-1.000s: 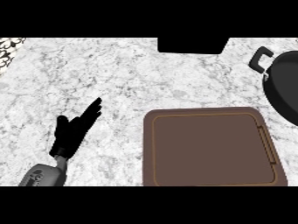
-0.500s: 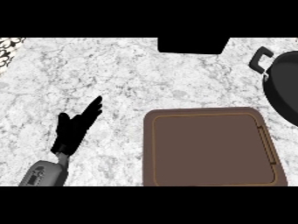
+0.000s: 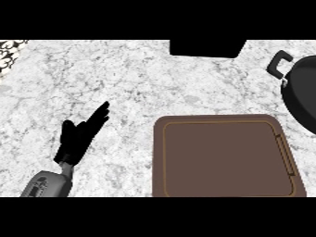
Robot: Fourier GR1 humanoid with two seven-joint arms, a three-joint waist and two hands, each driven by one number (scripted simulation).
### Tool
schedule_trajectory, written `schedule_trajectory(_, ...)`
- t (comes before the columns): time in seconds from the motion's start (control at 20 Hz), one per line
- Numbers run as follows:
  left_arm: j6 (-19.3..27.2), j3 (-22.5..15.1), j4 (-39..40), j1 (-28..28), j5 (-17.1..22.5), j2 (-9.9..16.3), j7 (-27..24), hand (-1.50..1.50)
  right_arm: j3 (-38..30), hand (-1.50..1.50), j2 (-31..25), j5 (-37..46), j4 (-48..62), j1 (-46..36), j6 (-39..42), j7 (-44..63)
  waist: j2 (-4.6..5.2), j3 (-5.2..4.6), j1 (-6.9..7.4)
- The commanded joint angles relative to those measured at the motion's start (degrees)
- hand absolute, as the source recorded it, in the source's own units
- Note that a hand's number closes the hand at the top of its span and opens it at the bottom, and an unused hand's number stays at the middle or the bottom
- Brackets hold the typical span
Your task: Pick the lemon from the tray and place it in the pot
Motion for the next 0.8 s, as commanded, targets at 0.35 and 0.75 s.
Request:
schedule_trajectory(0.35, -0.3, -0.3, -1.5, 1.8, -0.5, -0.7, -1.0, 0.00, 9.1, -1.50, 9.9, 11.6, 12.3, -7.2, 12.1, 17.4, 0.23, 0.04, 0.17)
schedule_trajectory(0.75, 0.5, 0.8, 0.1, 0.2, -0.5, -1.2, 1.0, 0.00, -5.9, -1.50, 13.3, -2.6, 10.5, -12.1, 11.4, 7.4, -0.13, 0.18, -1.62)
